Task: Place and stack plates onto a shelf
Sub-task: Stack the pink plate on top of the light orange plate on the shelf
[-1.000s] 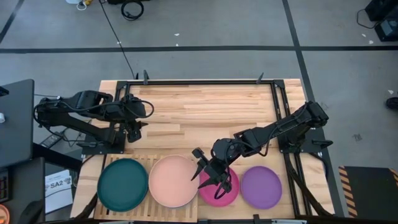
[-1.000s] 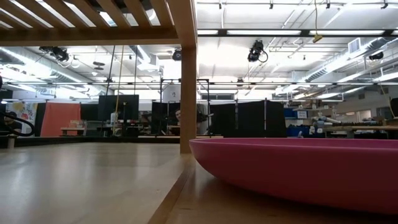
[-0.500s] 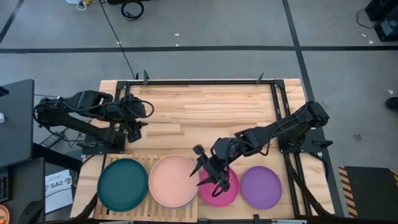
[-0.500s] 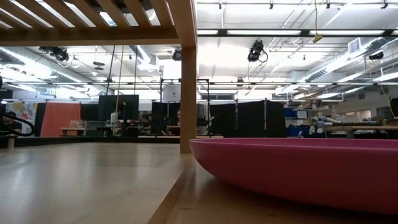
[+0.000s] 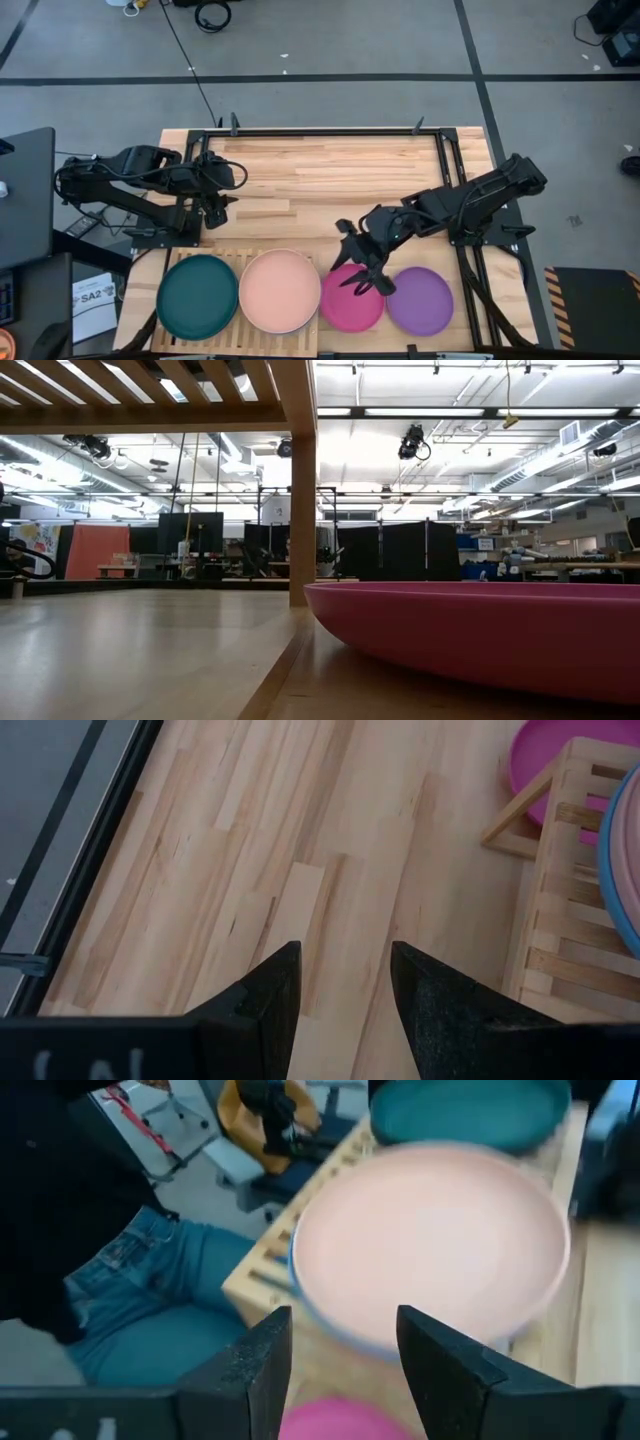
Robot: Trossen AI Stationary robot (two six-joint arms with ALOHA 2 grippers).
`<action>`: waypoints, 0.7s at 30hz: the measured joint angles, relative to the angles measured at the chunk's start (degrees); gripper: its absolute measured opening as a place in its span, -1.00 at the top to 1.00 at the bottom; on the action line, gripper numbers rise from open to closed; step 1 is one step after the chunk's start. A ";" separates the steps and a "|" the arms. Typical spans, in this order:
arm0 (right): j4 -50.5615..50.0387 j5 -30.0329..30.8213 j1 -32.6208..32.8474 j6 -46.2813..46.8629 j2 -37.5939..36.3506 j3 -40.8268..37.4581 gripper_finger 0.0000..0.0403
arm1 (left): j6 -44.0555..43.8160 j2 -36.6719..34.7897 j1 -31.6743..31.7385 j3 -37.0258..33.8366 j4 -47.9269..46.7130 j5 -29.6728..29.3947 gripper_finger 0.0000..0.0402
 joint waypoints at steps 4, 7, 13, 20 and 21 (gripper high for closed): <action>-6.86 -0.01 0.00 4.52 -1.08 0.00 0.08 | 0.00 0.02 -0.01 0.00 -0.02 0.01 0.19; -12.34 -0.01 0.00 6.38 -1.11 0.00 0.08 | 0.00 0.00 -0.01 0.00 -0.02 0.01 0.19; -20.80 -0.01 0.00 7.42 -0.10 0.00 0.08 | -0.02 0.00 -0.01 0.00 -0.02 0.01 0.19; -21.91 -0.01 0.00 7.27 0.44 -0.71 0.08 | -0.02 0.00 0.00 0.00 -0.02 -0.01 0.19; -21.99 -0.01 0.00 7.27 0.44 -1.08 0.08 | -0.02 0.00 0.01 0.00 -0.03 -0.01 0.19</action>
